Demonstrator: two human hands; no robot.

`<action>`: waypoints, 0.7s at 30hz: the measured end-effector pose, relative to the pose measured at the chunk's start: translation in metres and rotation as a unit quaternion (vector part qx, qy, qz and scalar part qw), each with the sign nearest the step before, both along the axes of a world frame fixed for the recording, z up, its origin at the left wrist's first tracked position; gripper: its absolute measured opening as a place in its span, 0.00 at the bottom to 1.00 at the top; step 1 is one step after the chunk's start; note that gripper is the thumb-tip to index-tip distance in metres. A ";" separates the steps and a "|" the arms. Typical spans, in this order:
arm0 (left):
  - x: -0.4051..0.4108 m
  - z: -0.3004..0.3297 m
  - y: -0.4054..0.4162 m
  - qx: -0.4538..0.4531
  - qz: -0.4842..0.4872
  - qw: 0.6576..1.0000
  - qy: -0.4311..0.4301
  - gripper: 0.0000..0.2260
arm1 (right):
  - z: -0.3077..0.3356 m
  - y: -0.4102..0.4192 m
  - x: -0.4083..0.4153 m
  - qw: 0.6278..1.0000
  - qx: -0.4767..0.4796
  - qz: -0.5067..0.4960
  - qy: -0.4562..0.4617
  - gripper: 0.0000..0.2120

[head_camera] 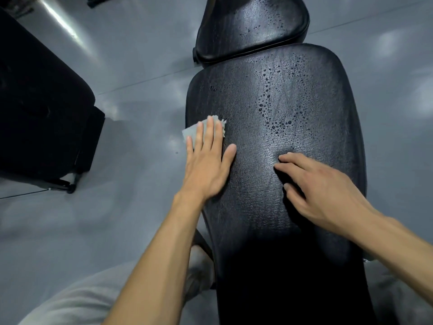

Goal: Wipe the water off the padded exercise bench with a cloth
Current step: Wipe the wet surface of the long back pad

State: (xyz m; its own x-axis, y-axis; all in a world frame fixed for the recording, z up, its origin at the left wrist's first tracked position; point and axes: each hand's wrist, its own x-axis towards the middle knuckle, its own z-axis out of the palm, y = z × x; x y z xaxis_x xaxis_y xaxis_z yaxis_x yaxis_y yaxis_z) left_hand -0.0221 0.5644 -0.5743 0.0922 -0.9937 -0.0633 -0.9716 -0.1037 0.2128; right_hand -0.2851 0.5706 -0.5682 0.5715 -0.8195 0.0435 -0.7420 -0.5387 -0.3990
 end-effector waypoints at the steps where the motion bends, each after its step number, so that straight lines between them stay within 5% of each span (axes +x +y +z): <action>1: -0.004 -0.001 0.007 -0.006 -0.003 1.000 -0.002 0.34 | 0.000 0.001 0.000 1.000 0.002 -0.001 0.000 0.21; 7: -0.034 -0.019 0.080 -0.023 -0.023 0.999 -0.037 0.32 | 0.004 -0.001 0.002 1.000 0.009 -0.009 -0.002 0.20; 15: 0.006 0.000 -0.013 -0.003 0.019 1.000 -0.004 0.31 | 0.002 0.002 -0.001 1.000 0.018 0.002 -0.004 0.22; 21: -0.037 -0.009 0.071 -0.001 -0.039 0.999 -0.028 0.33 | 0.006 0.003 0.002 1.000 0.025 0.001 -0.002 0.21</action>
